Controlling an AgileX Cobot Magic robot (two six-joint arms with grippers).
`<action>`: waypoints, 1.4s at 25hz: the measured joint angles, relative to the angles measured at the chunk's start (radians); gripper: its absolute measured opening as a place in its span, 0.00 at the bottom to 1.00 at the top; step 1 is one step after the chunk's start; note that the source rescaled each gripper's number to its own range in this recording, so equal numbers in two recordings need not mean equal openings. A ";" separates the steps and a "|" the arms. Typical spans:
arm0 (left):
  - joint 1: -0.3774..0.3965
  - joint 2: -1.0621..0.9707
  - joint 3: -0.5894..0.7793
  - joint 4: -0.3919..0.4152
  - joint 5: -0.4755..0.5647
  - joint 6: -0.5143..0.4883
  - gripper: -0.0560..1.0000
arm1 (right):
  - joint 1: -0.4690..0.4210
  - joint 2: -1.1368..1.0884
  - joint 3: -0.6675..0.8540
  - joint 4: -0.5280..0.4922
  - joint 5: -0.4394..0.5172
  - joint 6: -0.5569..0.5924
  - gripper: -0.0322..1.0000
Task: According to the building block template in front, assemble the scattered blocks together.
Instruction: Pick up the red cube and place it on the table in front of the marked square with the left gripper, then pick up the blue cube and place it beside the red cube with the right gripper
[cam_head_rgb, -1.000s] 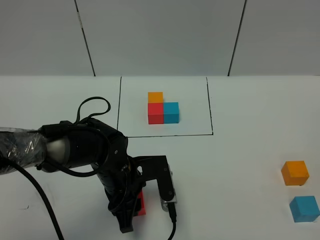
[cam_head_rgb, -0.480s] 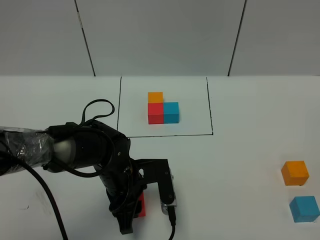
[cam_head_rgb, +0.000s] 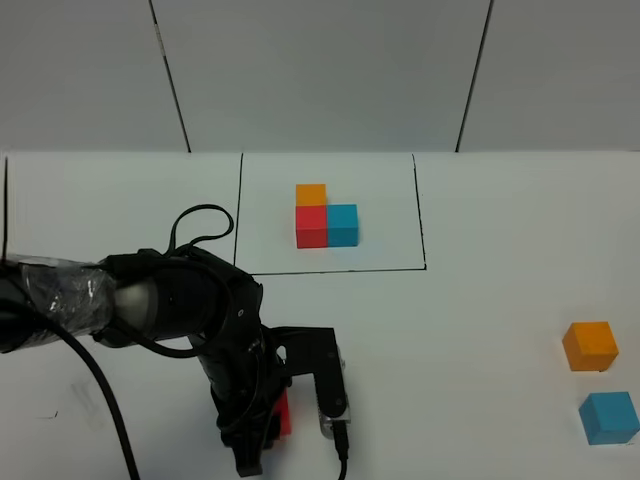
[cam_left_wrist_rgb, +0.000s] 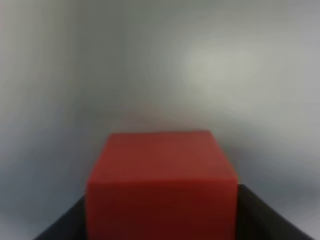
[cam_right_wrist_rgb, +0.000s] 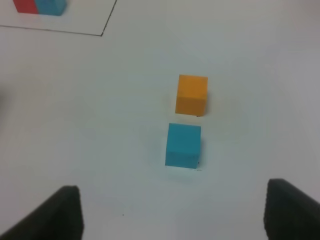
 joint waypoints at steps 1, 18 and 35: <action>0.000 0.001 0.000 0.001 0.002 -0.006 0.53 | 0.000 0.000 0.000 0.000 0.000 0.000 0.56; 0.000 -0.546 -0.116 0.186 0.198 -0.463 0.98 | 0.000 0.000 0.000 0.000 0.000 0.000 0.56; 0.000 -1.602 0.036 0.519 0.584 -1.288 0.99 | 0.000 0.000 0.000 0.000 0.000 0.000 0.56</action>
